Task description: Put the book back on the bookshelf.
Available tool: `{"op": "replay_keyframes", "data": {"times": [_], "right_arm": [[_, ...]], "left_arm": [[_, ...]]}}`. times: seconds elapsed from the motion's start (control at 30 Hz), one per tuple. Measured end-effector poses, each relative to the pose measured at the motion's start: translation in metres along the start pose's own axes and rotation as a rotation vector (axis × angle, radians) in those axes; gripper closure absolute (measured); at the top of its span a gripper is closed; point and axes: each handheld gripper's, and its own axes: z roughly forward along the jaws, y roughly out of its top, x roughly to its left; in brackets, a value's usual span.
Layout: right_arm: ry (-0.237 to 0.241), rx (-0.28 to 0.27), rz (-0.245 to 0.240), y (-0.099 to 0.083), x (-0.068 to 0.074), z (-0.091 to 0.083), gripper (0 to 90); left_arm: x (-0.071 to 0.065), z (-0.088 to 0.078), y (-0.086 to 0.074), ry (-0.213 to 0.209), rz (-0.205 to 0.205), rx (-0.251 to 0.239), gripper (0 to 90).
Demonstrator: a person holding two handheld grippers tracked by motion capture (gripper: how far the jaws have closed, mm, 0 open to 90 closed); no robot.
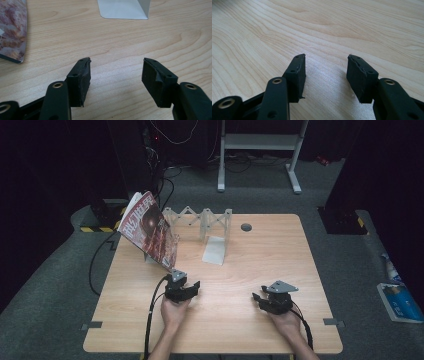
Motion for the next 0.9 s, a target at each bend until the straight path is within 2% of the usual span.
{"op": "replay_keyframes", "data": {"times": [0.13, 0.37, 0.5, 0.57, 0.7, 0.9], "right_arm": [[0.000, 0.000, 0.000, 0.000, 0.000, 0.000, 49.5], [0.000, 0.000, 0.000, 0.000, 0.000, 0.000, 49.5], [0.000, 0.000, 0.000, 0.000, 0.000, 0.000, 49.4], [0.001, 0.000, 0.001, 0.000, 0.000, 0.000, 49.3], [0.001, 0.000, 0.001, 0.000, 0.000, 0.000, 49.2], [0.001, -0.001, 0.000, 0.000, 0.000, 0.000, 49.1]], "left_arm": [[-0.001, 0.002, -0.001, 0.010, 0.002, 0.003, 40.1], [-0.003, 0.007, -0.003, 0.034, 0.029, 0.020, 39.9], [-0.004, 0.007, -0.006, 0.048, 0.035, -0.001, 39.9], [-0.006, 0.008, -0.007, 0.058, 0.044, -0.007, 39.6], [-0.012, 0.010, -0.009, 0.090, 0.100, -0.005, 38.2], [-0.012, 0.010, -0.009, 0.088, 0.101, -0.010, 37.6]]}}
